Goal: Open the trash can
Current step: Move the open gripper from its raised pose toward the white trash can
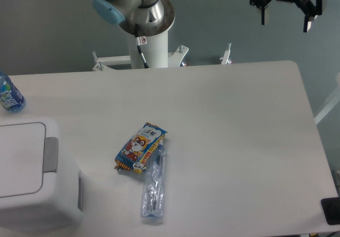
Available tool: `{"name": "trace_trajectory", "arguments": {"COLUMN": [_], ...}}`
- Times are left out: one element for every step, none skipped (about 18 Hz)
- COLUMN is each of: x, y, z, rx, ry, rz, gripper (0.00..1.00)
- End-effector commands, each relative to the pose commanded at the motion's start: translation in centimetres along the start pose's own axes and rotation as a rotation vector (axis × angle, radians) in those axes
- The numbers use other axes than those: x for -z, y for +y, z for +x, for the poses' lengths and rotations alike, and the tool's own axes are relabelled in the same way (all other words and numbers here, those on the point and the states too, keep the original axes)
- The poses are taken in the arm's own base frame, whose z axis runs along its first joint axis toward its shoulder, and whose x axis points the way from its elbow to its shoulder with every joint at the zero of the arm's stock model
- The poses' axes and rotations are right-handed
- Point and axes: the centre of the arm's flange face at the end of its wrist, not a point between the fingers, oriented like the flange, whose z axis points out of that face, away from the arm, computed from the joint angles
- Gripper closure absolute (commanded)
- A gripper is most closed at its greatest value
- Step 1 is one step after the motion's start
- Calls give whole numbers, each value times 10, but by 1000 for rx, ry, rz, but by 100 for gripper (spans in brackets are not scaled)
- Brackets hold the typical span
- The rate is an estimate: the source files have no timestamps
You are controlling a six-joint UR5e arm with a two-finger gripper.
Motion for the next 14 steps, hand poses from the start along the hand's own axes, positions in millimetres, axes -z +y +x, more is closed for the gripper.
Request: {"name": "trace_trajectory", "arguments": {"x": [1, 1, 2, 1, 1, 0, 0, -2, -3, -5, -6, -6, -7, -10], "y": [-1, -2, -2, -5, -5, -6, -8, -10, -16, -24, -35, -43, -50, -57], "z": [1, 0, 0, 1, 1, 1, 1, 1, 2, 3, 7, 10, 13, 14], "rx": [-3, -3, -5, -9, -9, 9, 51, 114, 168, 209, 229, 244, 257, 270], "ry": [-3, -3, -4, -4, -5, -5, -4, -2, -1, -4, -1, 2, 7, 11], "rz": [0, 1, 2, 2, 3, 6, 9, 9, 13, 18, 22, 28, 32, 37], "gripper": [0, 0, 0, 0, 0, 0, 0, 0, 0, 0, 0, 0, 0, 0]}}
